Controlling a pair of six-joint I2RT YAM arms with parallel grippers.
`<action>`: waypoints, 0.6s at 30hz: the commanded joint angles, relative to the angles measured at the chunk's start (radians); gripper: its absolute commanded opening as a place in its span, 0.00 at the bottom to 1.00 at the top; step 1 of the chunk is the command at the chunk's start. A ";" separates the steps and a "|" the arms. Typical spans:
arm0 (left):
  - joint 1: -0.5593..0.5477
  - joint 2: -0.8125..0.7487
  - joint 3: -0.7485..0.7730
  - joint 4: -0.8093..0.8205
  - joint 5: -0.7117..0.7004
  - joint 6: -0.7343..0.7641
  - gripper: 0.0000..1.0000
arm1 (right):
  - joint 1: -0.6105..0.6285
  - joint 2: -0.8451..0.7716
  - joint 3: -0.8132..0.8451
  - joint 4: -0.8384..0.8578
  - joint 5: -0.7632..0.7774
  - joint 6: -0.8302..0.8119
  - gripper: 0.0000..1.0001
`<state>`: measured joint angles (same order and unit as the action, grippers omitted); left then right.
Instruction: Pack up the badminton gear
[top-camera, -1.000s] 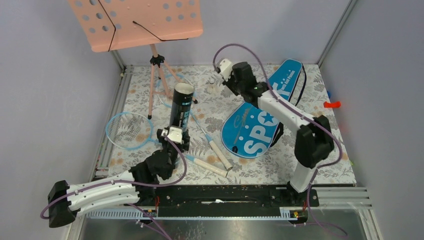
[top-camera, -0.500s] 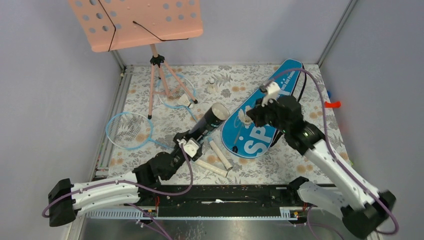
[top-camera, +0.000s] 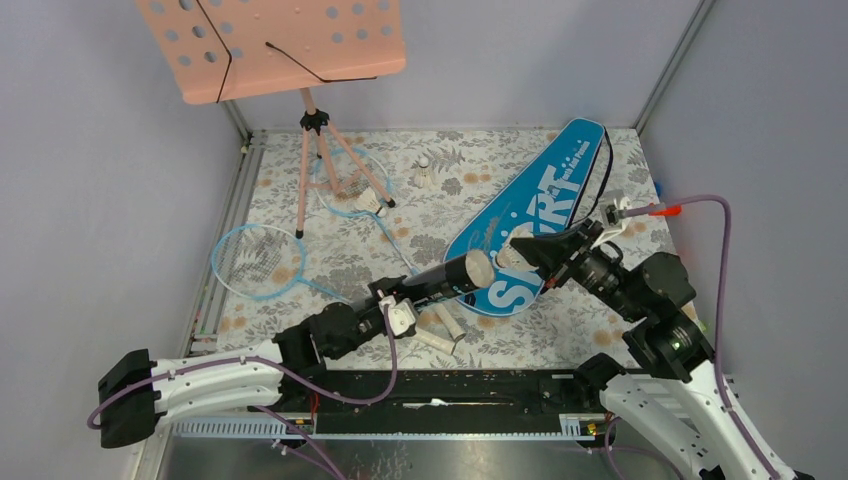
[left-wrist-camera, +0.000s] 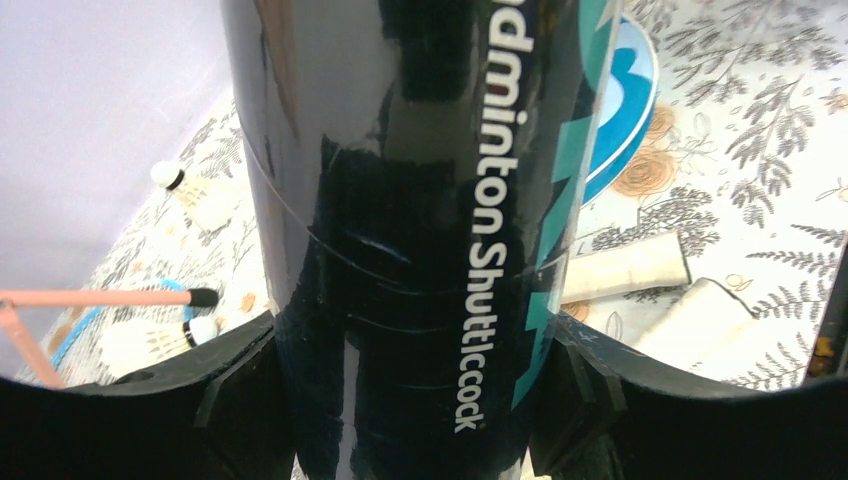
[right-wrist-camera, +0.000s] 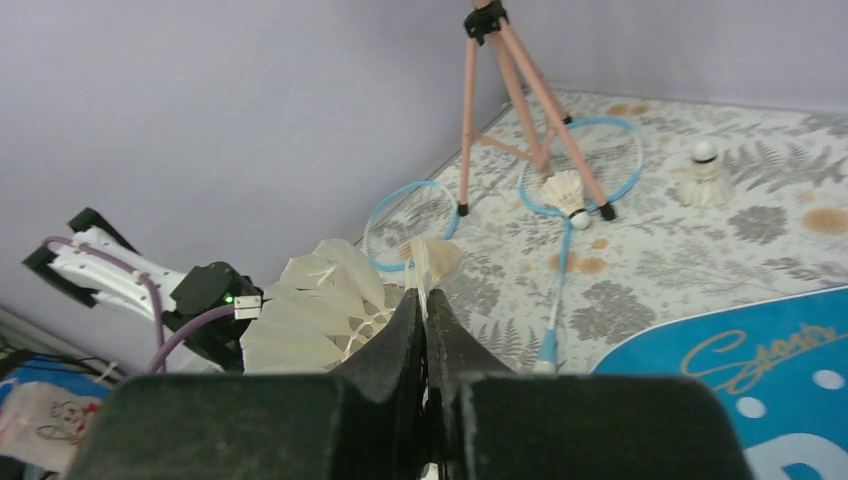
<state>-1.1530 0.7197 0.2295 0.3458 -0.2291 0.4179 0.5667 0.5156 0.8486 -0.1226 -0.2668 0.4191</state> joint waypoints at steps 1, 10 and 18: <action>0.001 -0.004 0.044 0.120 0.107 0.006 0.06 | -0.004 0.044 -0.038 0.163 -0.134 0.124 0.00; 0.001 0.026 0.049 0.179 0.103 -0.012 0.06 | -0.004 0.141 -0.087 0.350 -0.325 0.263 0.00; 0.001 0.028 0.042 0.254 0.142 -0.053 0.06 | -0.002 0.143 -0.102 0.232 -0.335 0.182 0.17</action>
<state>-1.1530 0.7563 0.2295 0.4377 -0.1486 0.4007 0.5667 0.6636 0.7403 0.1162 -0.5541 0.6376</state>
